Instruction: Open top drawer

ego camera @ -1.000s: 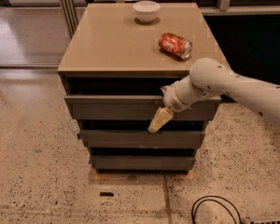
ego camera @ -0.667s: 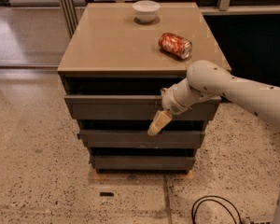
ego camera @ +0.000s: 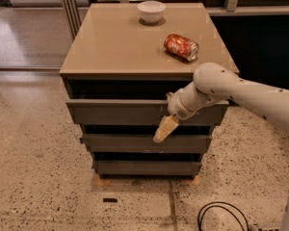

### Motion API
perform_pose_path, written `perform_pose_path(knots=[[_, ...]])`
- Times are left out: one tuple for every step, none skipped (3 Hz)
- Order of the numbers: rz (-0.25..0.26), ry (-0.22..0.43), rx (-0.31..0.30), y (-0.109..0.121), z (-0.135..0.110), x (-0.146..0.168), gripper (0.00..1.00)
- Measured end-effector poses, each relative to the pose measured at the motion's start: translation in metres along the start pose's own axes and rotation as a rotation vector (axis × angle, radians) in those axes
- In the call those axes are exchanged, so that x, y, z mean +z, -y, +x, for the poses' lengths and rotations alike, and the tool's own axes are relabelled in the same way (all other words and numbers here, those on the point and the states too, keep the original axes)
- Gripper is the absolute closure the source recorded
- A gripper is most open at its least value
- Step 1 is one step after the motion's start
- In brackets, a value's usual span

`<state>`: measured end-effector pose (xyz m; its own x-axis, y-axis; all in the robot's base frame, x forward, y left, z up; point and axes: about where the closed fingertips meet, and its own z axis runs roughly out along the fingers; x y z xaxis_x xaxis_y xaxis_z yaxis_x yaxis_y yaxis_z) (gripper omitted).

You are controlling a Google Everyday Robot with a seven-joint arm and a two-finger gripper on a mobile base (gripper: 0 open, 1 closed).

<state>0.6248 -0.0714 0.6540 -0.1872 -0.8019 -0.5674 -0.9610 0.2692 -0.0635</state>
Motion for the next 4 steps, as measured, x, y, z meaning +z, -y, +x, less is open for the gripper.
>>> perform_pose_path(knots=[[-0.018,-0.004,-0.006,-0.005,-0.001,0.0,0.0],[-0.042,-0.005,-0.01,-0.014,-0.003,-0.003,0.0],[-0.042,-0.005,-0.011,-0.015,-0.003,-0.003,0.0],[-0.056,0.0,-0.037,-0.02,-0.008,-0.001,0.0]])
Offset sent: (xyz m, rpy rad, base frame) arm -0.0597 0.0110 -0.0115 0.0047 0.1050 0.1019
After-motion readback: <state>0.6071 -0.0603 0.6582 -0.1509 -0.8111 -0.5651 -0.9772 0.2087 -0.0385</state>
